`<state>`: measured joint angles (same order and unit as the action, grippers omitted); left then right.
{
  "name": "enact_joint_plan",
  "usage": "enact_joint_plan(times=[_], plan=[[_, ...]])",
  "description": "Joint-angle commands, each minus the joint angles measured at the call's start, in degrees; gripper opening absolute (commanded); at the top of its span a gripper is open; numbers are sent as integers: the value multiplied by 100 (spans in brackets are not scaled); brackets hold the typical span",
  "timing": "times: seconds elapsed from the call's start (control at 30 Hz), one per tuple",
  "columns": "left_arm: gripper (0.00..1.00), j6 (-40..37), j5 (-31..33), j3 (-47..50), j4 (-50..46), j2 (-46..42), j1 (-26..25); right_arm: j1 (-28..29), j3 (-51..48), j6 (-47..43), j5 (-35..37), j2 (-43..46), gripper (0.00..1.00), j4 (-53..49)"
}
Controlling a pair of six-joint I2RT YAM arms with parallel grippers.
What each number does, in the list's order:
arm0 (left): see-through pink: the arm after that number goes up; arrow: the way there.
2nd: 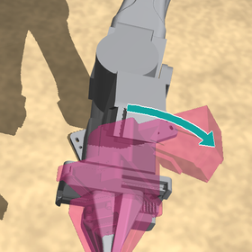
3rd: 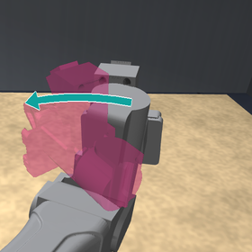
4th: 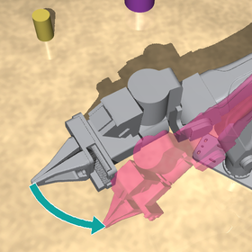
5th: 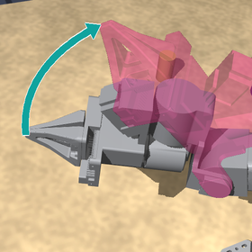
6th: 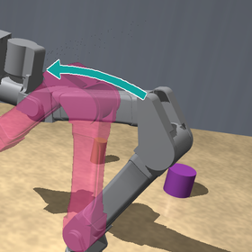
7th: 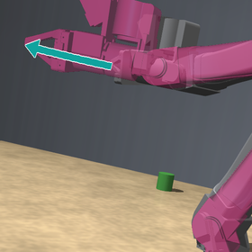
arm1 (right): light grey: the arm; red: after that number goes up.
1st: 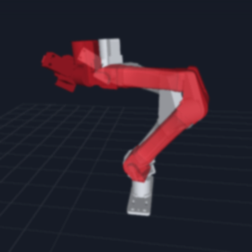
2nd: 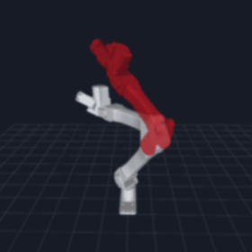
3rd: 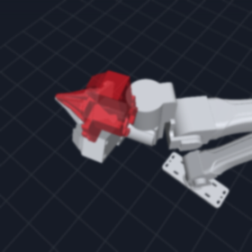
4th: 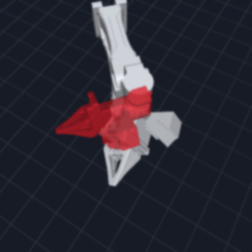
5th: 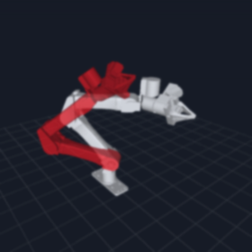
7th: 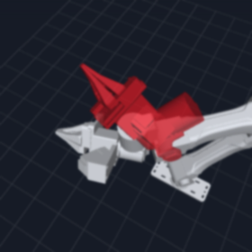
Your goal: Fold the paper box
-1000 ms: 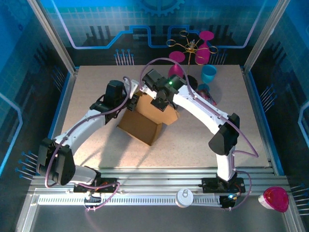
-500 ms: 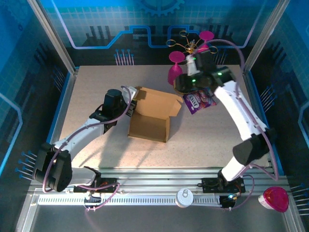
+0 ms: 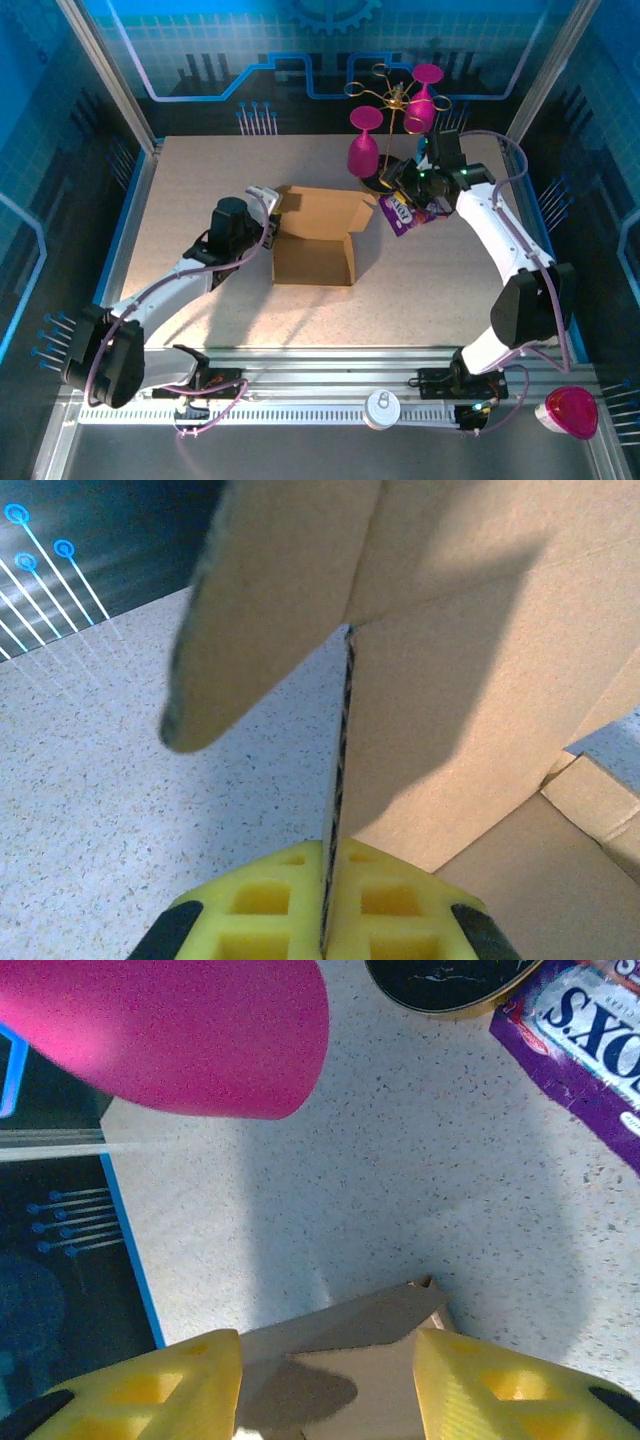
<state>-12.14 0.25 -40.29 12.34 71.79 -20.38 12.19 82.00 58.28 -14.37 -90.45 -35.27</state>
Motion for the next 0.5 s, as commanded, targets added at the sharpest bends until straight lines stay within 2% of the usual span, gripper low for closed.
enact_joint_plan(times=[0.0, 0.23, 0.47], plan=[[0, -61, -148, 139, 392, -257, -40, -81, -376, 681, -165, -85, 49, 777], [0, 36, -236, 208, 411, -318, -81, -47, -1204, 1754, -562, -279, 49, 2236], [0, 67, -166, 122, 391, -240, -167, 38, -1832, 2704, -905, -332, 50, 3183]])
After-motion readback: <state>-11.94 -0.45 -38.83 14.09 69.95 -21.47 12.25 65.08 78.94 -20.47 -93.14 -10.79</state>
